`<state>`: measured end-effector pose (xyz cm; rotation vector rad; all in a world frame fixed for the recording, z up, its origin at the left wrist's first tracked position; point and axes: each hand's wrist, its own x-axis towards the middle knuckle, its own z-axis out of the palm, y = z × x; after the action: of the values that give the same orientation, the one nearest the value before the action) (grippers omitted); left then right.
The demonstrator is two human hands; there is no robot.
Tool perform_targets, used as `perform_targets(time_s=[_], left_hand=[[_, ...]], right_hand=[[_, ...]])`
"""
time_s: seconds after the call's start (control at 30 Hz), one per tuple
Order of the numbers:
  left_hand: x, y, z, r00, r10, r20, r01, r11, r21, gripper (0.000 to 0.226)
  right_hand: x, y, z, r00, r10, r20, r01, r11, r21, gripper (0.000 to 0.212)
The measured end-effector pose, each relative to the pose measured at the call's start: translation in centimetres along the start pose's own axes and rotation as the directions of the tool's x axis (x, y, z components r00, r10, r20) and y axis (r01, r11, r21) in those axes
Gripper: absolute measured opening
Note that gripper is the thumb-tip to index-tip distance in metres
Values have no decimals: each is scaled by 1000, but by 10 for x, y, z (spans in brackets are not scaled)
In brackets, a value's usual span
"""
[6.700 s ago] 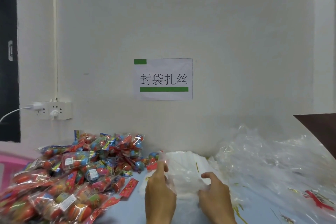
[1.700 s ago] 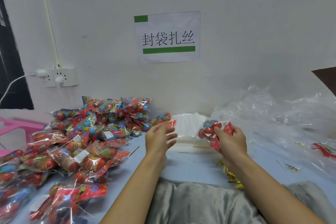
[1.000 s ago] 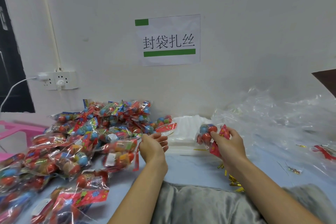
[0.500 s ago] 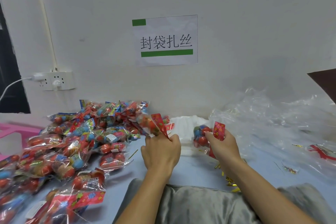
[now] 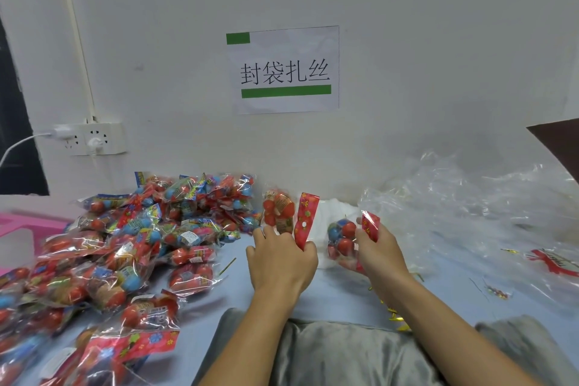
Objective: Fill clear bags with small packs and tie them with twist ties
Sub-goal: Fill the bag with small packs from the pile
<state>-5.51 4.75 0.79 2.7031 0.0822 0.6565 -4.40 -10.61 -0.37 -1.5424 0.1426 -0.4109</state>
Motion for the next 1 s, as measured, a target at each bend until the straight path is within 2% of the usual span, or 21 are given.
perform_targets(time_s=[0.07,0.13,0.23,0.27,0.33,0.43,0.5,0.57,0.63,0.7,0.77,0.8,0.87,0.9,0.93,0.97,1.0], left_hand=[[0,1,-1,1000,15,13,-14,1000,-5,43],[-3,2,-3,996,27,84,-22,998,-63,38],[-8,6,-3,976,105,193,-90,992,-84,32],[-9,7,-3,969,135,209,-121,990,-76,30],[-9,8,-2,955,179,236,-168,984,-66,29],[-8,7,-1,927,264,267,-250,964,-88,28],[-9,8,-2,907,324,269,-294,945,-147,22],[-10,10,-1,895,363,260,-315,926,-210,33],[-10,9,1,889,393,235,-336,909,-247,46],[-9,8,2,893,406,195,-336,888,-313,45],[-7,8,2,925,358,129,-259,841,-475,40],[-5,7,2,954,289,77,-199,806,-558,41],[1,5,3,995,89,-42,-94,741,-665,42],[4,4,3,997,-9,-71,-45,697,-716,34],[6,3,2,993,-102,-58,20,632,-775,23],[9,3,1,984,-177,13,110,551,-827,19],[10,2,1,971,-210,114,199,449,-871,27]], right_hand=[[-1,-2,2,999,20,25,-20,1000,21,23],[-5,-4,3,995,47,85,-54,995,78,22],[-13,-10,4,946,39,323,-121,963,239,30],[-15,-12,4,907,10,421,-135,954,268,31],[-19,-14,3,855,-30,518,-125,957,261,26],[-20,-12,3,874,-62,481,-33,982,187,31],[-19,-8,3,920,-76,384,42,994,97,24],[-17,-5,3,961,-88,261,88,996,11,15],[-15,-4,2,986,-73,148,79,996,-33,12],[-13,-6,0,997,-37,74,36,999,23,21],[-12,-9,-3,997,-8,75,-2,991,131,28],[-12,-11,-5,996,2,85,-17,984,177,30],[-11,-12,-5,994,12,110,-38,971,238,30],[-10,-12,-5,992,11,126,-43,967,251,30],[-11,-13,-5,990,11,144,-48,965,256,29],[-11,-13,-4,986,15,167,-58,965,257,28],[-12,-13,-4,980,25,197,-76,963,258,27]])
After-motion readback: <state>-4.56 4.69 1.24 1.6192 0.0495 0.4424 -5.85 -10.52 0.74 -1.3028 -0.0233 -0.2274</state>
